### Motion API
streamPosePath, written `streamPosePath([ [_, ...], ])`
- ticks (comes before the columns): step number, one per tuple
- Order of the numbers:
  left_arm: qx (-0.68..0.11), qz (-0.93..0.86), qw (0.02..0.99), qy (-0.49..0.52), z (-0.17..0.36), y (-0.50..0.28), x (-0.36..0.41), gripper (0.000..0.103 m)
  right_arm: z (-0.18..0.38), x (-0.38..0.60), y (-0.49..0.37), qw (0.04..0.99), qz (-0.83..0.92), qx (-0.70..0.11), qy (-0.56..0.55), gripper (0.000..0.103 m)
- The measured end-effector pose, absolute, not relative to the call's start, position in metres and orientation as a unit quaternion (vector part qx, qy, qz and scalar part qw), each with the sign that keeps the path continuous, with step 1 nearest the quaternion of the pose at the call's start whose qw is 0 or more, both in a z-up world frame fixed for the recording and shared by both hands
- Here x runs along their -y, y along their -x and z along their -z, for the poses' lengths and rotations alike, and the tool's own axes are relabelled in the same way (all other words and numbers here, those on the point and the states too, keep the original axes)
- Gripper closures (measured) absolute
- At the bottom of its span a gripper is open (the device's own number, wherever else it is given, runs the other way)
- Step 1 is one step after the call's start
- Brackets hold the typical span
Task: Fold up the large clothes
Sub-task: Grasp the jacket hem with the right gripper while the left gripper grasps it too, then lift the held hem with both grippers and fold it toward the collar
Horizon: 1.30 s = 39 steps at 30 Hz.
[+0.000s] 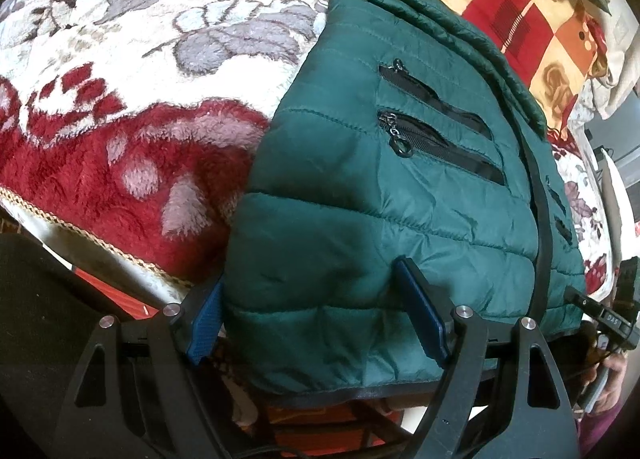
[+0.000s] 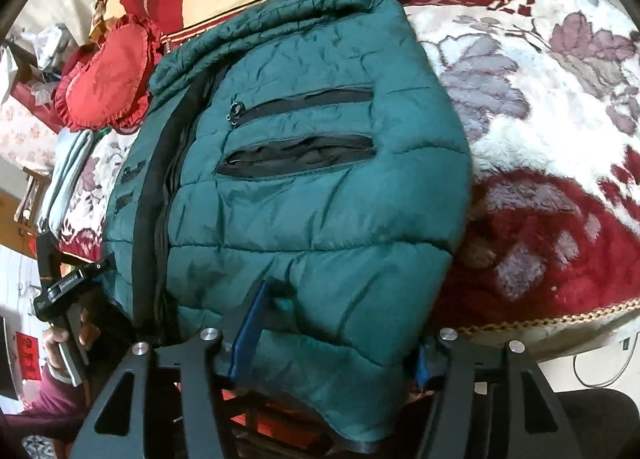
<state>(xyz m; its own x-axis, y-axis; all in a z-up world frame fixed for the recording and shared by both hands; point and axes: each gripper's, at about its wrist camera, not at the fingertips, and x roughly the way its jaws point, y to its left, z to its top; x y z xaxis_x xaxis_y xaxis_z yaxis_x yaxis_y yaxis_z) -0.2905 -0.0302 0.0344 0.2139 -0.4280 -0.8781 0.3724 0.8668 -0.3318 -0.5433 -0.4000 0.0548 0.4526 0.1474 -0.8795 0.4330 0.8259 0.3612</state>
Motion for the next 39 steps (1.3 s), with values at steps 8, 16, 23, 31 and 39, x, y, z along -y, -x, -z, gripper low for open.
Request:
streamPosePath([
  [8,-0.565,0.248,0.787,0.012,-0.035,0.294,0.034,0.023,-0.071,0.401,0.554,0.827,0.096,-0.493,-0.252,0.080],
  [16,-0.554,0.242,0.796,0.006,-0.034,0.297,0.037,0.023,-0.060,0.401,0.549,0.819,0.089,-0.497,-0.271,0.076],
  [23,-0.551,0.245,0.798,-0.001,-0.035,0.298,0.037,0.023,-0.065,0.395,0.549,0.825,0.088,-0.501,-0.244,0.078],
  [31,-0.532,0.254,0.807,-0.029,-0.055,0.308,0.036,0.080,-0.093,0.396,0.552,0.844,0.075,-0.474,-0.238,0.085],
  [39,-0.525,0.293,0.800,-0.002,-0.085,0.306,0.027,0.090,-0.121,0.408,0.555,0.856,0.050,-0.430,-0.283,0.085],
])
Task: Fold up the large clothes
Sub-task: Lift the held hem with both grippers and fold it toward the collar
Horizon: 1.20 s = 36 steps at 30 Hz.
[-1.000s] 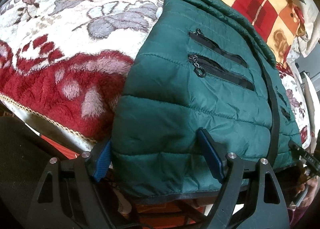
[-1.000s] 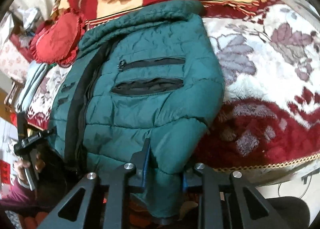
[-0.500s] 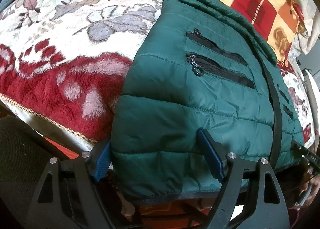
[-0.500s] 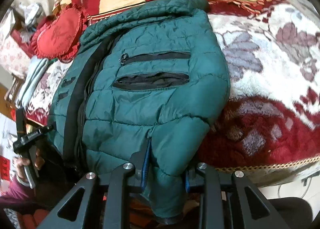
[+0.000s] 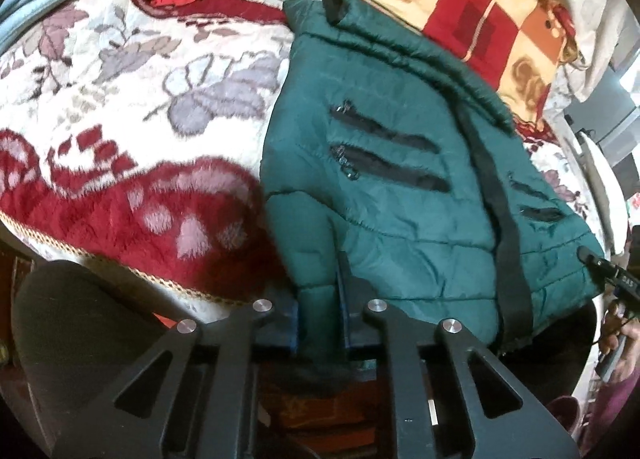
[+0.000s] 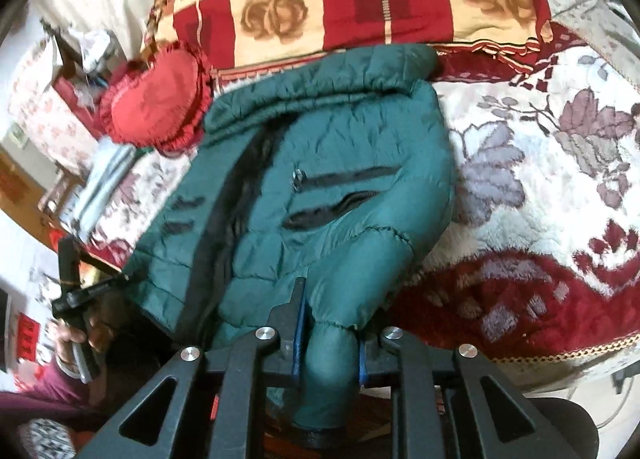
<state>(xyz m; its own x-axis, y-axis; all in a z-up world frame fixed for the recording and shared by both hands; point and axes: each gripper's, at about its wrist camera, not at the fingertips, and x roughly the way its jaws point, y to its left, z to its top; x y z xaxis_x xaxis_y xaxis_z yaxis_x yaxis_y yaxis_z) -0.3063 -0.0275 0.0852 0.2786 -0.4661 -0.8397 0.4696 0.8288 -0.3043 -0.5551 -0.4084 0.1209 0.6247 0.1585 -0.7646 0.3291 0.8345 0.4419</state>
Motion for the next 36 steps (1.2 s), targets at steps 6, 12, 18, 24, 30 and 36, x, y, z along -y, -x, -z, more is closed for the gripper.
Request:
streamPosePath([
  [6,-0.507,0.304,0.807,0.007,-0.108,0.305,0.027,0.090,-0.129,0.411,0.557,0.859,0.047,-0.418,-0.293,0.085],
  [12,-0.494,0.305,0.814,0.036,-0.128,0.292,0.025,0.090,-0.148,0.424,0.551,0.870,0.045,-0.384,-0.307,0.085],
  [18,-0.460,0.303,0.833,0.037,-0.154,0.283,0.029,0.090,-0.169,0.438,0.541,0.883,0.053,-0.351,-0.309,0.085],
  [24,-0.440,0.300,0.845,0.046,-0.170,0.271,0.035,0.090,-0.175,0.455,0.527,0.885,0.068,-0.334,-0.317,0.085],
  [30,-0.423,0.295,0.855,0.056,-0.182,0.257,0.039,0.090,-0.181,0.465,0.514,0.889,0.076,-0.325,-0.314,0.086],
  [36,-0.407,0.289,0.864,0.060,-0.189,0.244,0.049,0.090,-0.182,0.476,0.504,0.890,0.084,-0.320,-0.314,0.086],
])
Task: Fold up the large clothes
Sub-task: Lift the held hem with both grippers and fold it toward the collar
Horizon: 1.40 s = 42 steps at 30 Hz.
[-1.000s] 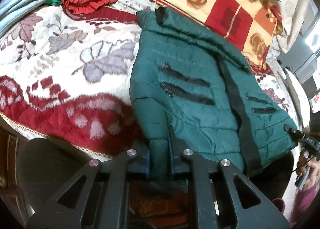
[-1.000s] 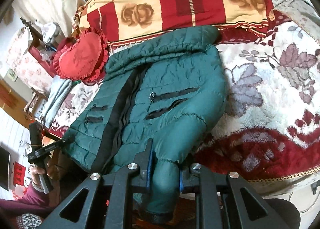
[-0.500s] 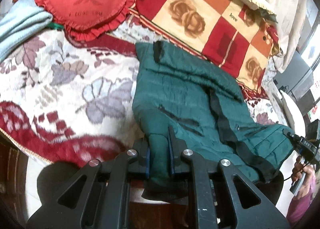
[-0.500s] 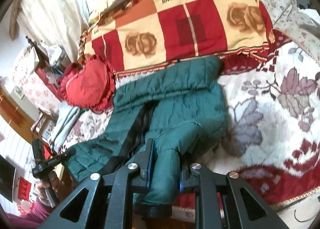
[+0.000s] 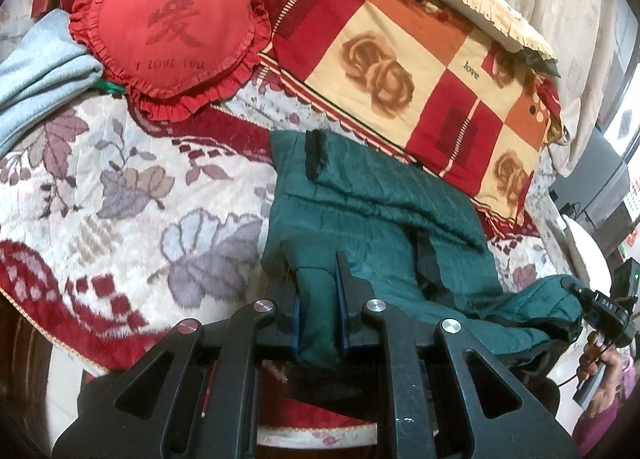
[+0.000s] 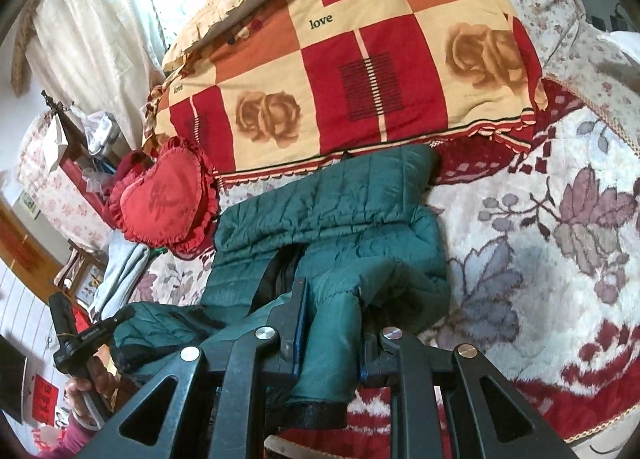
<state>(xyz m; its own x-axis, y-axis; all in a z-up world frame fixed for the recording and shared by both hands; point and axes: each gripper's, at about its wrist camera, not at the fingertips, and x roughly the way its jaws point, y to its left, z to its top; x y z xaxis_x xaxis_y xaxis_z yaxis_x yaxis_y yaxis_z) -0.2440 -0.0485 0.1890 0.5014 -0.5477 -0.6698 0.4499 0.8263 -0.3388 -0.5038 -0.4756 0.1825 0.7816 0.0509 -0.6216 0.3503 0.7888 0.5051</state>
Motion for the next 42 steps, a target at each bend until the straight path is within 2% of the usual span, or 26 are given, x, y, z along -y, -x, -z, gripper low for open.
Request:
streamPosePath([
  [22,-0.362,0.255,0.896,0.034,-0.211,0.194,0.096,0.090,-0.185,0.513,0.437,0.893,0.133,-0.318,-0.289,0.086],
  [42,-0.374,0.197,0.906,0.020,-0.196,0.113,0.145,0.090,-0.173,0.554,0.364,0.884,0.184,-0.336,-0.270,0.086],
])
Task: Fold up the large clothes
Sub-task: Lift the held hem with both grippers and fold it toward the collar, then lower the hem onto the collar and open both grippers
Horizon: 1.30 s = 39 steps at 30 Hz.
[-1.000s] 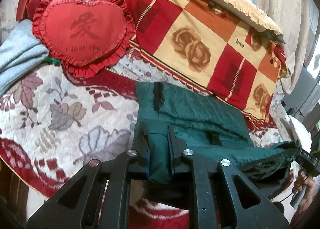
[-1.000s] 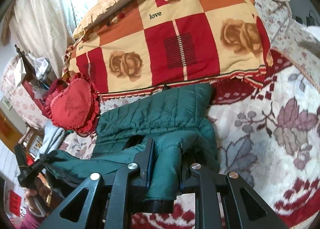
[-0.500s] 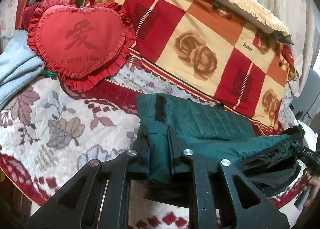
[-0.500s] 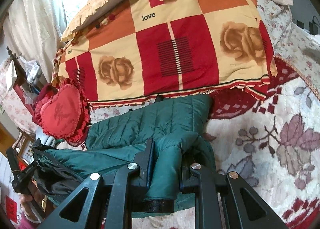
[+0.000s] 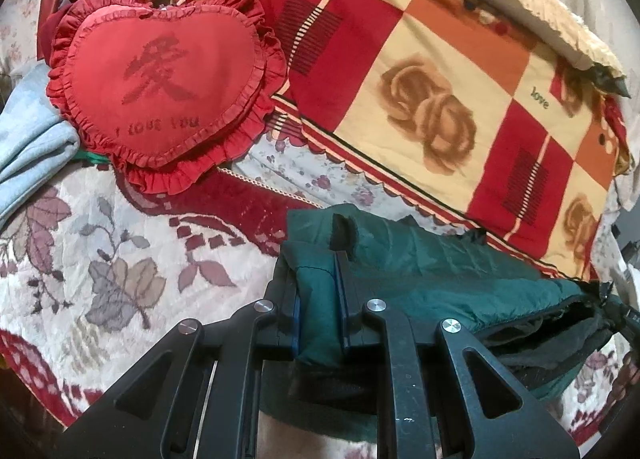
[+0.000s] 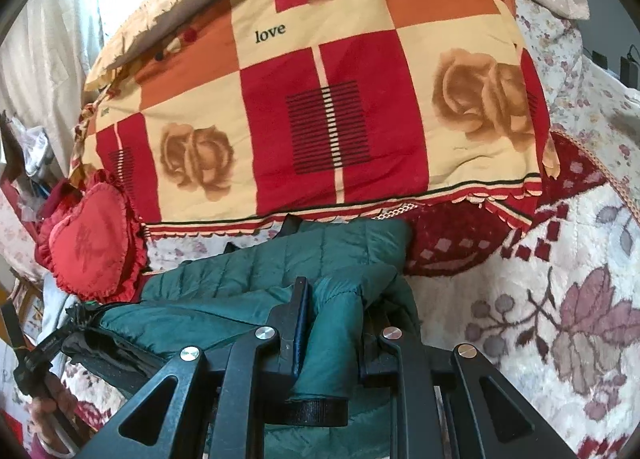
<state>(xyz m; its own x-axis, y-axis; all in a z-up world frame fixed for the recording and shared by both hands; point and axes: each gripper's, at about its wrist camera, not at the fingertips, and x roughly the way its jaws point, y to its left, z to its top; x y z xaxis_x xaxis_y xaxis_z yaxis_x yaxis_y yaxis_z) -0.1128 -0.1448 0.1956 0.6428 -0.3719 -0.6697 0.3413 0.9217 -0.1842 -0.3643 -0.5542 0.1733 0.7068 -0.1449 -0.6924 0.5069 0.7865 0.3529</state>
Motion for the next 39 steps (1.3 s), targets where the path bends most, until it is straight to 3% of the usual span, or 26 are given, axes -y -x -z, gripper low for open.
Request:
streamPosePath([
  [18,-0.437,0.159,0.885,0.025,-0.148,0.027,0.188,0.090,-0.120,0.598,0.289,0.851,0.215,-0.382,-0.290,0.086],
  [33,-0.432,0.150,0.889,-0.017,-0.120,0.007,0.217,0.088,-0.071,0.614,0.264,0.831,0.232,-0.396,-0.316,0.086],
  [36,-0.429,0.157,0.890,-0.009,-0.119,0.005,0.217,0.088,-0.070,0.617,0.266,0.832,0.224,-0.388,-0.327,0.082],
  [39,-0.431,0.168,0.886,0.001,-0.119,0.003,0.214,0.086,-0.077,0.625,0.273,0.836,0.202,-0.367,-0.355,0.072],
])
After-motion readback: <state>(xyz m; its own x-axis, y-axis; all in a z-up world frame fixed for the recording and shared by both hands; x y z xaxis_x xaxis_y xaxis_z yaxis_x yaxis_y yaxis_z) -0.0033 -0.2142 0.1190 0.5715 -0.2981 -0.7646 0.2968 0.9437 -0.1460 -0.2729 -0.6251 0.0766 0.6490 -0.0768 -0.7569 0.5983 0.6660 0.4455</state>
